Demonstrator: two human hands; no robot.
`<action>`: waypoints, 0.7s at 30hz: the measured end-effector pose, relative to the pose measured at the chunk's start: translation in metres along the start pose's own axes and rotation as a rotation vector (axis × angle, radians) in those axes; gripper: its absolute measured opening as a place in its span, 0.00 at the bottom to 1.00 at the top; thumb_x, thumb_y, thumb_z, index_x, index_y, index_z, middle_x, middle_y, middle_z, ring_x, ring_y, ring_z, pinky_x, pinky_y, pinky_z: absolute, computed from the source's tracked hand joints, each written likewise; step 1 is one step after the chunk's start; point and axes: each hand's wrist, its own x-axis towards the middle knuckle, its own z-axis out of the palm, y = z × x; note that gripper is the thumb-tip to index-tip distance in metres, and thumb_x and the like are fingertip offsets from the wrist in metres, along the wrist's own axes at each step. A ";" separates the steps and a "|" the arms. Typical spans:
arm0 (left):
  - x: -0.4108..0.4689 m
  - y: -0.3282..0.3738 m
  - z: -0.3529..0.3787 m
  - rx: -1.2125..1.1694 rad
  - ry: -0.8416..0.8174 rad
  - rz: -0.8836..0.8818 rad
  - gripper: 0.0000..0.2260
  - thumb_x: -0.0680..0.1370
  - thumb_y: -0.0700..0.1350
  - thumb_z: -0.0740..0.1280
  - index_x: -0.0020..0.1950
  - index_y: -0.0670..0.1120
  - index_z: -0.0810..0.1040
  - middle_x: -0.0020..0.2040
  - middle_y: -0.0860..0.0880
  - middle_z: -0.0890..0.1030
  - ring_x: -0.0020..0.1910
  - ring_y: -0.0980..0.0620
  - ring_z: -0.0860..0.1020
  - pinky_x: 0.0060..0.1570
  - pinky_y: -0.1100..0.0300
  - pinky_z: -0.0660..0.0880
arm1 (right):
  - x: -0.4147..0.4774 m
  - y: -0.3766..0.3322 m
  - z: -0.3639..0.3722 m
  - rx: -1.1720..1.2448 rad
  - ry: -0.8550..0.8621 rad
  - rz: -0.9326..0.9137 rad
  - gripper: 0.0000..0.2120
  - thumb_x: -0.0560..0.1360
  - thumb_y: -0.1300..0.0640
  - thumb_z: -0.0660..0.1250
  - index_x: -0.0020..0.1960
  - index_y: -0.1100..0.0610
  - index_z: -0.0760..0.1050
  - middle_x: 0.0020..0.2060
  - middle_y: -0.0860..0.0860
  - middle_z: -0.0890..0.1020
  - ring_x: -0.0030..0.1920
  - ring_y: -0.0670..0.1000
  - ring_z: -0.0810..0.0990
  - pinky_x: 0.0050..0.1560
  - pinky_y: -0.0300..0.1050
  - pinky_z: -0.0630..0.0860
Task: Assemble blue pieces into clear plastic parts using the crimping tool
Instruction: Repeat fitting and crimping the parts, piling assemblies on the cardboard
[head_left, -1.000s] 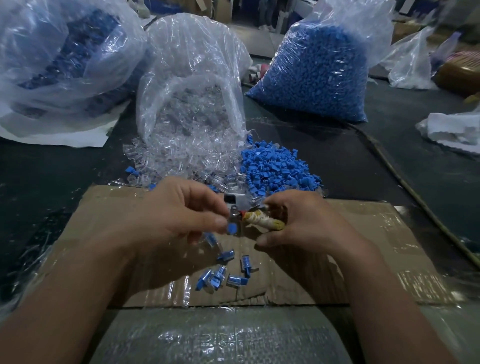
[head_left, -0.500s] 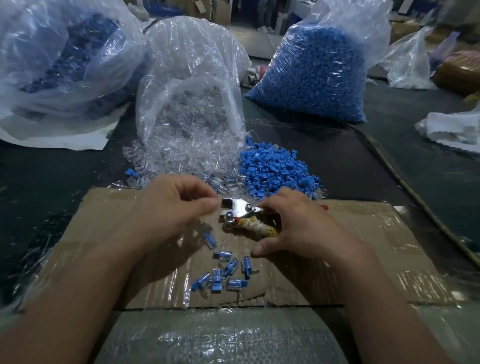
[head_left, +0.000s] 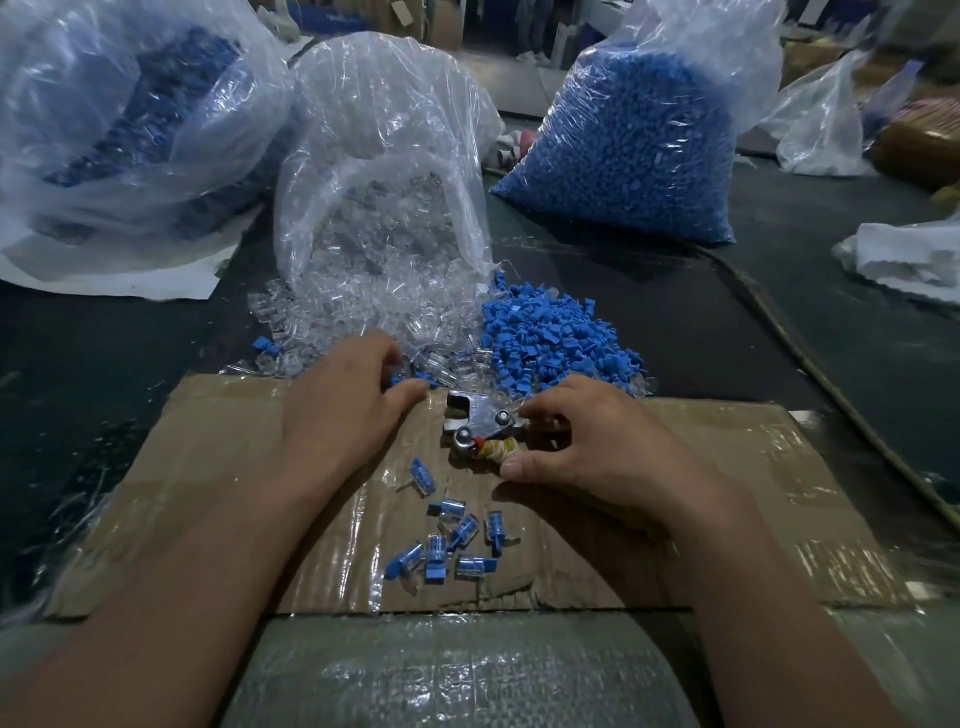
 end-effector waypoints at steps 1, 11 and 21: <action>0.000 0.000 0.001 0.007 -0.002 0.016 0.14 0.74 0.54 0.67 0.56 0.49 0.75 0.46 0.53 0.73 0.44 0.55 0.70 0.42 0.59 0.66 | 0.000 0.000 0.000 -0.001 0.000 0.002 0.34 0.62 0.31 0.66 0.64 0.46 0.70 0.46 0.41 0.68 0.50 0.44 0.67 0.49 0.42 0.65; 0.001 -0.002 -0.003 -0.049 0.012 0.082 0.02 0.76 0.46 0.65 0.44 0.49 0.74 0.43 0.52 0.74 0.43 0.53 0.72 0.44 0.56 0.69 | 0.001 0.001 0.002 0.005 0.008 -0.004 0.34 0.62 0.31 0.65 0.63 0.46 0.70 0.44 0.40 0.66 0.49 0.43 0.66 0.47 0.41 0.63; -0.017 0.021 -0.029 -1.162 -0.199 -0.288 0.07 0.67 0.43 0.66 0.43 0.43 0.77 0.32 0.51 0.81 0.29 0.60 0.78 0.24 0.69 0.72 | -0.004 -0.016 -0.004 0.370 0.376 -0.116 0.23 0.65 0.39 0.65 0.53 0.52 0.78 0.39 0.37 0.74 0.43 0.37 0.74 0.42 0.27 0.70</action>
